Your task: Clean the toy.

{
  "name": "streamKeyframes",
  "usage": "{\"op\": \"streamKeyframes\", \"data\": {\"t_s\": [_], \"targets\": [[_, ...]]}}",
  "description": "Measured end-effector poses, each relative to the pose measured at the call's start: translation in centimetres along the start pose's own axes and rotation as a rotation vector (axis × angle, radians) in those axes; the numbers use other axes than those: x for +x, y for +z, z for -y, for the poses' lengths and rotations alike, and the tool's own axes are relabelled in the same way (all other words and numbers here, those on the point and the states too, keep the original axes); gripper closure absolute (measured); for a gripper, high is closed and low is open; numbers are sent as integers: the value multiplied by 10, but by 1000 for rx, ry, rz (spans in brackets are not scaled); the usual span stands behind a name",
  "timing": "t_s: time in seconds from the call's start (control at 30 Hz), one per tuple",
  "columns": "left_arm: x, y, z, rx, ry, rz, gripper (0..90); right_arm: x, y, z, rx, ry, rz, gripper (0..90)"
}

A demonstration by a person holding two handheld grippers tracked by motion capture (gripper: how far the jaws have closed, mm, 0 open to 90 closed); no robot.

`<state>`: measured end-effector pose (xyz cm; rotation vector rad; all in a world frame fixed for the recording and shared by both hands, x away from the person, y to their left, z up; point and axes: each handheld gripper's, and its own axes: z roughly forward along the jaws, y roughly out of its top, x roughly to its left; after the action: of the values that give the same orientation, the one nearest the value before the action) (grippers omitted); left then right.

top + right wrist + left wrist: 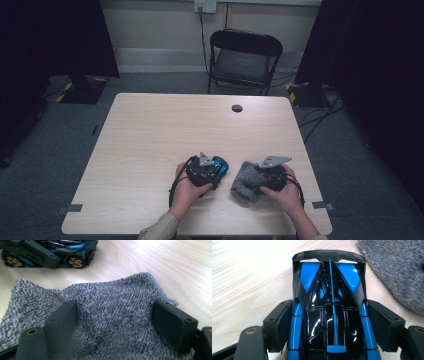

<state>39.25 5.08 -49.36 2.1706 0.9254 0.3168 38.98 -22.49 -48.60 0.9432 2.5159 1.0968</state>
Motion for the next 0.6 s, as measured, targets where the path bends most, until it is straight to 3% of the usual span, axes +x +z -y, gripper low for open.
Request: {"op": "streamKeyframes", "data": {"t_s": [0.17,0.3,0.47,0.6], "targets": [[0,0,0,0,4,-2,256,5,-4,-9,-12,-17,20,213],[0,0,-1,3,4,-5,255,21,-10,-19,-56,-34,-15,214],[-1,0,0,-1,3,-11,256,42,0,-25,-35,-86,-32,218],[-2,0,1,-5,0,-15,256,47,4,-16,-17,-84,-40,220]]}}
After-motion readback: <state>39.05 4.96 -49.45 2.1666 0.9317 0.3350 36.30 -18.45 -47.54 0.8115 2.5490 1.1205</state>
